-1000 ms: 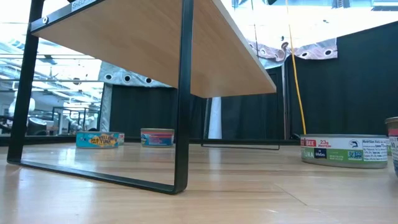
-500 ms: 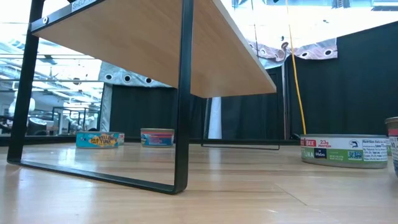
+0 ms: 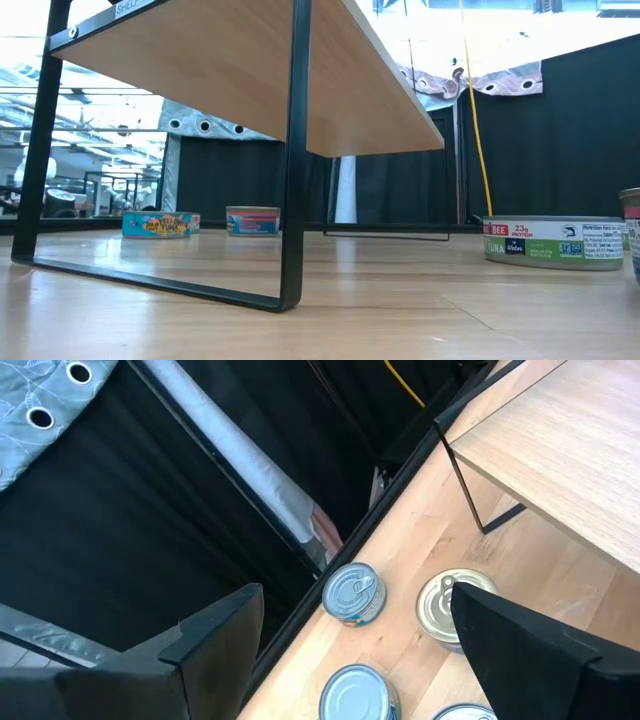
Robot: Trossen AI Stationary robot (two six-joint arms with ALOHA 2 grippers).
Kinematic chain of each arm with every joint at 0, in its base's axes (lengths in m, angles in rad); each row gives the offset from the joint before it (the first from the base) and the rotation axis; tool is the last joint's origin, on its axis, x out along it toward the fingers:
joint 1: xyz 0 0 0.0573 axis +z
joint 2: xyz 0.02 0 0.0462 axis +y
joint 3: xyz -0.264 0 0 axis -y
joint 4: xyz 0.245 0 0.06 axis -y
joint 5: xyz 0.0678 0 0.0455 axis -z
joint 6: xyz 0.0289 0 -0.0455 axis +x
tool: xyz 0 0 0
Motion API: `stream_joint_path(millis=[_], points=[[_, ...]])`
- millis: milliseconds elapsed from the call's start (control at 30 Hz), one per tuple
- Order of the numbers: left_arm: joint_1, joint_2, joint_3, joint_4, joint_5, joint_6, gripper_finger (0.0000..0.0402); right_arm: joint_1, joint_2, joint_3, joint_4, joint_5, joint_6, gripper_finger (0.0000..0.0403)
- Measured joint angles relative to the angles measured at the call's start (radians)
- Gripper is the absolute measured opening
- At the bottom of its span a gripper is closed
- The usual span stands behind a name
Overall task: Stack canned seafood by type on shelf
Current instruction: Stack the red tuna can on top of the other red tuna can, then put the light blue tuna can on the shelf
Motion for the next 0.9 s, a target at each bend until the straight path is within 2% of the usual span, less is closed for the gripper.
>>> stream_joint_path(millis=[433,700,900], points=[[0.03,0.0,0.0,0.001,0.0,-0.004,0.0322,0.004,-0.001,0.0,0.012,0.039,-0.078,0.0348],[0.032,0.0,0.0,0.001,0.011,-0.005,0.0322,0.004,-0.015,0.0,0.107,0.05,-0.137,0.035],[0.035,0.0,0.0,0.003,0.069,-0.008,0.0319,0.004,-0.071,0.0,0.047,0.05,-0.158,0.0344]])
